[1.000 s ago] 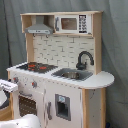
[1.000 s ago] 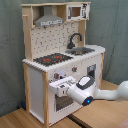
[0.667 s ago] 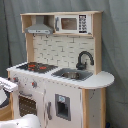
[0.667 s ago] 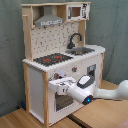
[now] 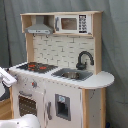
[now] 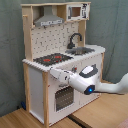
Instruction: Play with the kitchen
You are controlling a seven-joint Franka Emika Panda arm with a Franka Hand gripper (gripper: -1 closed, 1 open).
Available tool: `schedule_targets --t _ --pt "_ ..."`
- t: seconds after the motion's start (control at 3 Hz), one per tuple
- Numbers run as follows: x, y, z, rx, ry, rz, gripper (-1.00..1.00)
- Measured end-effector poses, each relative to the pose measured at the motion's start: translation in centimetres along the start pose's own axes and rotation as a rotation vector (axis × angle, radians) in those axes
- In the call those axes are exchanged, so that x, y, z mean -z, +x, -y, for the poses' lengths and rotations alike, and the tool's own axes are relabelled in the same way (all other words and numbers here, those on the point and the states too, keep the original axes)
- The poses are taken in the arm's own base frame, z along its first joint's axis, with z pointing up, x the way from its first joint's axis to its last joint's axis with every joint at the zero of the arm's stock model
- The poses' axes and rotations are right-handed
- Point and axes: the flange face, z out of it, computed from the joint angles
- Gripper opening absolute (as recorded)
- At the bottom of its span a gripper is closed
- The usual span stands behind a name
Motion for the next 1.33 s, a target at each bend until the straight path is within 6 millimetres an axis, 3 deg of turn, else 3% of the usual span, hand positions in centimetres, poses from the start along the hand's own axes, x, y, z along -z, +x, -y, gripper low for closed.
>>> schedule_targets --t 1.33 --pt "4.6 -1.7 2.7 -0.392 0.025 0.008 1.0"
